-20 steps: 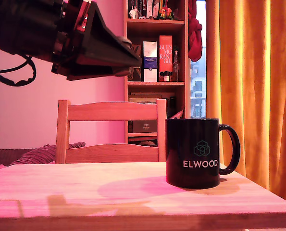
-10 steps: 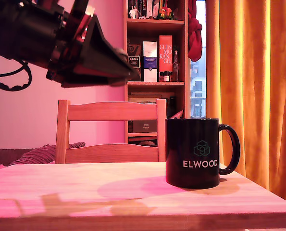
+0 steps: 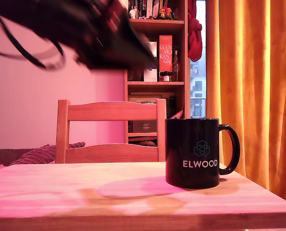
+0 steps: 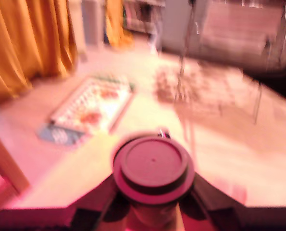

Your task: Pick up the coffee capsules on the table and drop them inside the coffee cup

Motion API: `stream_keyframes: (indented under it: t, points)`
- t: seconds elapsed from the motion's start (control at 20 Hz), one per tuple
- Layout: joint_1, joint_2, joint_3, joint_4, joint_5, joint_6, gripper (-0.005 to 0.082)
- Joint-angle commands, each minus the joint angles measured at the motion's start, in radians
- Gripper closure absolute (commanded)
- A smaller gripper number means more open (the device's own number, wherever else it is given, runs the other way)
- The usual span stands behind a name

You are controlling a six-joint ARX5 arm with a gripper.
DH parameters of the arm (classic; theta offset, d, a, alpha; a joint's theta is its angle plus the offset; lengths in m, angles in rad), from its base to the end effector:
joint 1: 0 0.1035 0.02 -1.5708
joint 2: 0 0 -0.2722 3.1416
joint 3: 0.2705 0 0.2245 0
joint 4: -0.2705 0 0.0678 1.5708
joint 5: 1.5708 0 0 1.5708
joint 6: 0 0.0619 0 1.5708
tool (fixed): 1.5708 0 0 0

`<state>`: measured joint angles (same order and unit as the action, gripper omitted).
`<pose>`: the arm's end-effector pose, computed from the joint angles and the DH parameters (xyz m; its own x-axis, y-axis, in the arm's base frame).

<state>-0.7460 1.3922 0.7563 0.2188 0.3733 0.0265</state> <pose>0.2021 -0.2175 0.2403 0.3777 -0.8456 -0.3772 0.8844 0.4501 -0.1235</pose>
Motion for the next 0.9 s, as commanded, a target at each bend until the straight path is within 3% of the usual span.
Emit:
stream_keyframes:
  t: [0.0,0.45,0.75,0.85]
  points:
    - [-0.012,0.043,0.042,-0.006,0.004,0.008,0.0642]
    - [-0.05,0.222,0.254,-0.154,0.004,0.009,0.0642]
    - [-0.071,0.27,0.293,-0.167,0.003,0.009,0.0642]
    - [-0.072,0.271,0.293,-0.161,0.0,0.029,0.0642]
